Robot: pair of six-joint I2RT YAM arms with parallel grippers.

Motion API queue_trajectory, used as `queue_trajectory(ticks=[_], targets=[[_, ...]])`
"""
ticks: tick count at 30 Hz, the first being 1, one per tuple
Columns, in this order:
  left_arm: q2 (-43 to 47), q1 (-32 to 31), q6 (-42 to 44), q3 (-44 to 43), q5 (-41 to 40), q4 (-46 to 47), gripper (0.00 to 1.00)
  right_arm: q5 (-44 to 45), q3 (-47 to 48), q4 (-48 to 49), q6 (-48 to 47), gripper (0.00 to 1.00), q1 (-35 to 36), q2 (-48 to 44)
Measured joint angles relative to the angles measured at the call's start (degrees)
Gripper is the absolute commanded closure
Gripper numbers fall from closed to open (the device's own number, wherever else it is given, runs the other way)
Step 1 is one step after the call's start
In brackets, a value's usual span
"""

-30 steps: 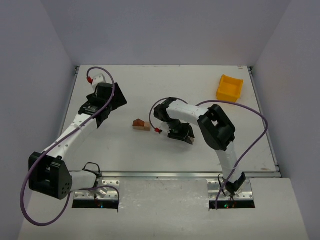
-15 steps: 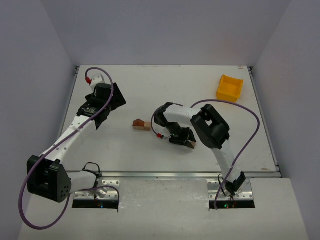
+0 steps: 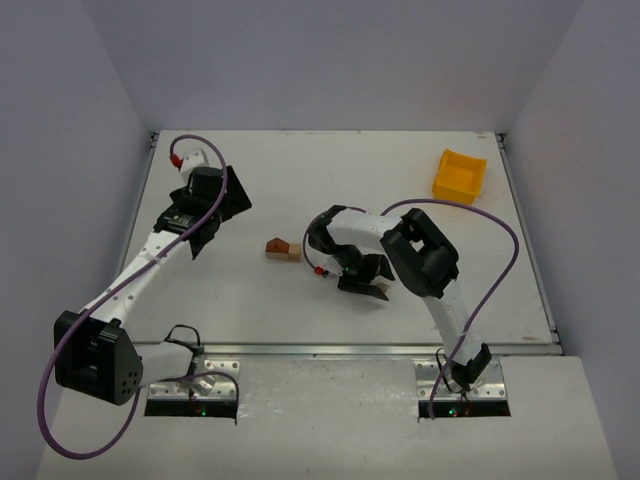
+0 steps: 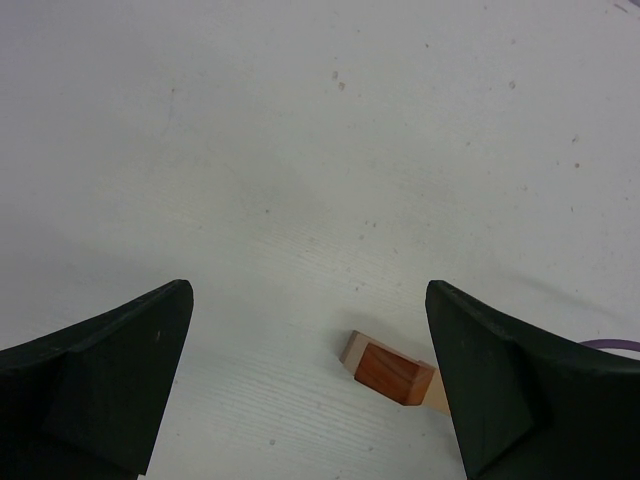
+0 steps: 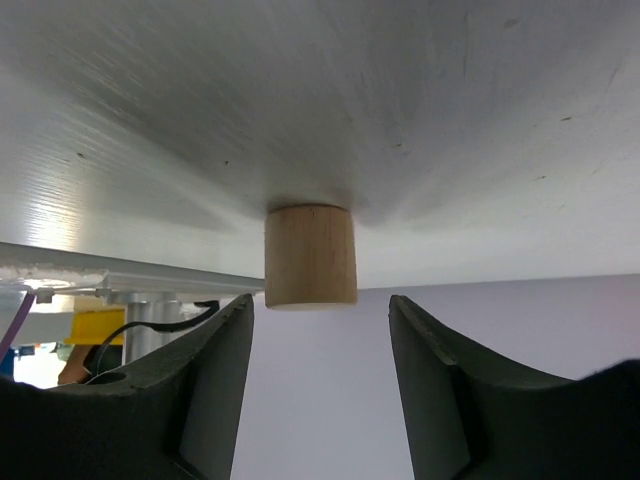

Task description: Build the wood block tower

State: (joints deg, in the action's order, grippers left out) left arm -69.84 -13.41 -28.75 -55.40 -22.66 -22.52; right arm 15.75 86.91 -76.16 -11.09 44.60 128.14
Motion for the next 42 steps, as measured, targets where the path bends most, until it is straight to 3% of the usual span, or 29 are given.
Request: queue_trajectory(ticks=[10, 20, 24, 33, 35, 42], targets=[[0.0, 0.0, 0.0, 0.0, -0.26, -0.02, 0.0, 1.02, -1.64, 3.25, -0.83, 0.36, 0.0, -3.26], [0.02, 0.0, 0.0, 0.0, -0.21, 0.02, 0.0, -4.75, -18.86, 22.77, -3.54, 0.32, 0.0, -38.72], [0.02, 0.0, 0.0, 0.01, -0.16, 0.01, 0.0, -5.82, -27.48, 31.46, 1.75, 0.33, 0.01, -46.34], [0.09, 0.0, 0.0, 0.02, 0.04, 0.39, 0.0, -0.38, -38.64, 38.15, 23.01, 0.43, -0.02, -46.98], [0.4, 0.0, 0.0, 0.05, 0.11, 0.4, 0.0, -0.22, -40.59, 39.29, 25.9, 0.48, -0.08, -46.74], [1.86, 0.0, -0.02, 0.43, 0.44, 0.46, 0.0, 0.45, -41.78, 43.35, 30.43, 0.49, -0.17, -44.4]])
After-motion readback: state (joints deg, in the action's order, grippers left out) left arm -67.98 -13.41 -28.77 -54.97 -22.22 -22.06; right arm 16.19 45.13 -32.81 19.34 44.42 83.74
